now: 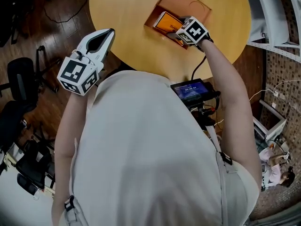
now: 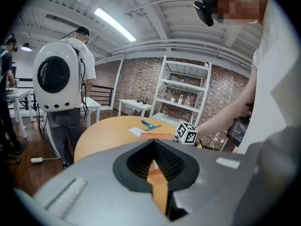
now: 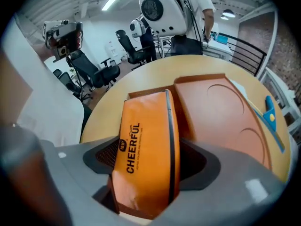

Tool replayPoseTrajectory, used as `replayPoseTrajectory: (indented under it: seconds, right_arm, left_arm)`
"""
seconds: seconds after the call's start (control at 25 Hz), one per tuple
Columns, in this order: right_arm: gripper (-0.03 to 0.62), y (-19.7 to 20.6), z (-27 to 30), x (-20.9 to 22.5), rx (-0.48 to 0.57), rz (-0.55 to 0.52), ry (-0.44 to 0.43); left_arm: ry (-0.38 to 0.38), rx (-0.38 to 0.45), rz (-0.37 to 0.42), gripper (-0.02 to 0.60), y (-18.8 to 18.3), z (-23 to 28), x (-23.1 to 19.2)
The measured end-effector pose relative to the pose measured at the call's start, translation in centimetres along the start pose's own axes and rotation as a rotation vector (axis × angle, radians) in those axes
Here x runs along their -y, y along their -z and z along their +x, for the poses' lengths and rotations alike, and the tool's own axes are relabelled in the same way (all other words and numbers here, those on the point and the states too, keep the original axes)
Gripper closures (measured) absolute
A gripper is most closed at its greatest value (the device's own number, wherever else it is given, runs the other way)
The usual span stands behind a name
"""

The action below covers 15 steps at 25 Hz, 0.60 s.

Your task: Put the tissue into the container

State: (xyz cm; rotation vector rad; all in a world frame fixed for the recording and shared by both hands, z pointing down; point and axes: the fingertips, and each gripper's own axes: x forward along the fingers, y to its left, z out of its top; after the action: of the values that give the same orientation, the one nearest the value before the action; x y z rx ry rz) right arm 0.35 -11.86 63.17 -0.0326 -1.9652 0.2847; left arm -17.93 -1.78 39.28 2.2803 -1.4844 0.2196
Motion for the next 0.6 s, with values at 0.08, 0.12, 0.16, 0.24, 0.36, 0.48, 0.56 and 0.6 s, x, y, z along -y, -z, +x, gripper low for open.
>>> replayPoseTrajectory:
  seconds: [0.08, 0.12, 0.16, 0.24, 0.36, 0.48, 0.56, 0.6]
  right_arm:
    - [0.214, 0.0, 0.6, -0.4, 0.009, 0.016, -0.033]
    - [0.204, -0.1, 0.7, -0.5, 0.014, 0.022, -0.042]
    - [0.203, -0.2, 0.7, -0.5, 0.017, 0.024, -0.043]
    - [0.203, -0.7, 0.1, -0.4, 0.034, 0.025, -0.033]
    - [0.207, -2.1, -2.5, -0.4, 0.109, 0.041, 0.018]
    - [0.375, -4.3, -8.3, -1.9, 0.288, 0.060, 0.089]
    - [0.456, -5.7, -12.9, -3.3, 0.450, 0.097, 0.119]
    - [0.456, -6.3, -15.0, -3.6, 0.529, 0.122, 0.132]
  left_arm:
    - [-0.003, 0.004, 0.001, 0.581, -0.2, 0.0, -0.1]
    - [-0.001, 0.006, 0.001, 0.581, -0.4, 0.1, -0.2]
    - [0.002, 0.008, 0.002, 0.581, -0.5, 0.3, -0.4]
    - [0.010, 0.011, 0.003, 0.581, -0.7, 0.7, -0.6]
    - [0.045, 0.023, 0.012, 0.581, -1.1, 1.0, -1.1]
    - [0.096, 0.038, 0.032, 0.581, -1.7, 1.2, 0.2]
    - [0.133, 0.038, 0.044, 0.581, -2.1, 1.6, 1.5]
    - [0.158, 0.036, 0.050, 0.581, -2.4, 2.4, 1.9]
